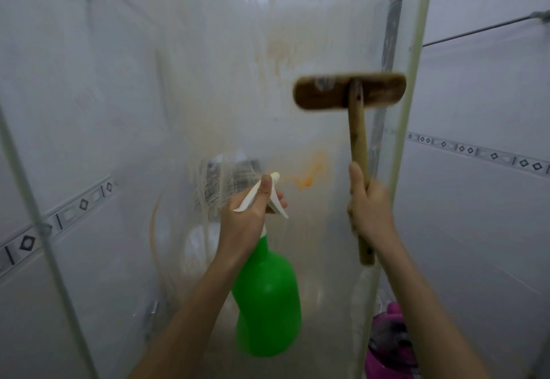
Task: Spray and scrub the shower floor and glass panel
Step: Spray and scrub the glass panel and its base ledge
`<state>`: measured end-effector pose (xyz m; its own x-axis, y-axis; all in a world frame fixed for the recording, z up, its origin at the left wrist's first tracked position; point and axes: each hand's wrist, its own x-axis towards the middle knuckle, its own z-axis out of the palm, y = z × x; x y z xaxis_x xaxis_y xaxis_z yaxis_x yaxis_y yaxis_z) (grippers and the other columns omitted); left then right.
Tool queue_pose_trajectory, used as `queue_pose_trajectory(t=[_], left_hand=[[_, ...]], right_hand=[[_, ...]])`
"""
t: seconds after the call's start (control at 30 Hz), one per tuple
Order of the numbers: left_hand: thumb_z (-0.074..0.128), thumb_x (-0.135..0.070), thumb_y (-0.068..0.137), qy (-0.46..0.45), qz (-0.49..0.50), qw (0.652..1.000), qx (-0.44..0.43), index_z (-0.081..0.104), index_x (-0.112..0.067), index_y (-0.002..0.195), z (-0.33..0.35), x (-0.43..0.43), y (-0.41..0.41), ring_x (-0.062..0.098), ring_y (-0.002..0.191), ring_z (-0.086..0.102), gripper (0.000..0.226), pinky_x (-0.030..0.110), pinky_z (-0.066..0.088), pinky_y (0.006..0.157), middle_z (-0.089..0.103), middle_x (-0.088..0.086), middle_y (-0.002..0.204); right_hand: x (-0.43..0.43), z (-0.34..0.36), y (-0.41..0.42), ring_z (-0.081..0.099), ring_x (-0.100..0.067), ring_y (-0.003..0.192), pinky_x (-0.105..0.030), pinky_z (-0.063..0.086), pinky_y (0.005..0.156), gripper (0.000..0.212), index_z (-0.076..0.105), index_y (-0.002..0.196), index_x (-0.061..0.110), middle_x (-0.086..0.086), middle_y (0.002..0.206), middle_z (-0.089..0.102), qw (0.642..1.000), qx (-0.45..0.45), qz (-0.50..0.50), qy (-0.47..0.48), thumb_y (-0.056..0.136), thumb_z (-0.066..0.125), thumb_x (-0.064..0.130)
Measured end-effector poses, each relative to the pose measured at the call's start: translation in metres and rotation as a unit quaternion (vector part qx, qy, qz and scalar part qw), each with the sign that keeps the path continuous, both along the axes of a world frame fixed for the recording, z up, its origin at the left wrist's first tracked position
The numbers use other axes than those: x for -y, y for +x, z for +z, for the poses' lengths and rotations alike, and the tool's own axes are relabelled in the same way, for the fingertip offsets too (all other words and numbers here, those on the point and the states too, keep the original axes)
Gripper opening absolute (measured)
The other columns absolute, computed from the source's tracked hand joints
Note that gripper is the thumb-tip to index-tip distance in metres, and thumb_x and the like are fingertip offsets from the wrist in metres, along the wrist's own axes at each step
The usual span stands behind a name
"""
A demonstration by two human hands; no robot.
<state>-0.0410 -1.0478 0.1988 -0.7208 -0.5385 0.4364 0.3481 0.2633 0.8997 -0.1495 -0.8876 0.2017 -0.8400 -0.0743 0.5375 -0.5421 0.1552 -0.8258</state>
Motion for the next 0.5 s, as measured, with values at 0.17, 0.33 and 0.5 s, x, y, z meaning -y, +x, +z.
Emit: queue_pose_trajectory(t=[0.17,0.33,0.5], left_hand=[[0.048,-0.051,0.096,0.008,0.011,1.0,-0.025,0.076,-0.021,0.09,0.005,0.006,0.011,0.005,0.039,0.054,0.042,0.017,0.044,0.044,0.07,-0.013,0.059],[0.049,-0.044,0.103,0.009,0.033,0.998,-0.052,0.077,-0.022,0.088,0.007,0.015,0.014,0.012,0.033,0.044,0.039,0.021,0.04,0.039,0.079,0.002,0.087],[0.048,-0.054,0.093,0.024,0.02,0.998,-0.063,0.077,-0.018,0.091,0.004,0.021,0.027,0.015,0.034,0.043,0.046,0.019,0.039,0.038,0.08,0.0,0.091]], right_hand=[[0.001,-0.038,0.01,0.037,-0.019,0.046,-0.032,0.035,0.045,0.051,0.043,0.063,0.017,-0.001,0.051,0.038,0.999,0.03,0.006,0.009,0.091,0.037,0.059],[0.004,0.025,-0.008,0.037,-0.02,0.047,-0.03,0.032,0.043,0.049,0.039,0.065,0.018,-0.004,0.054,0.037,1.0,-0.023,-0.019,-0.006,0.095,0.038,0.057],[-0.001,-0.16,0.045,0.037,-0.012,0.043,-0.025,0.031,0.039,0.062,0.049,0.065,0.019,0.007,0.05,0.038,0.996,0.085,-0.006,0.041,0.079,0.035,0.078]])
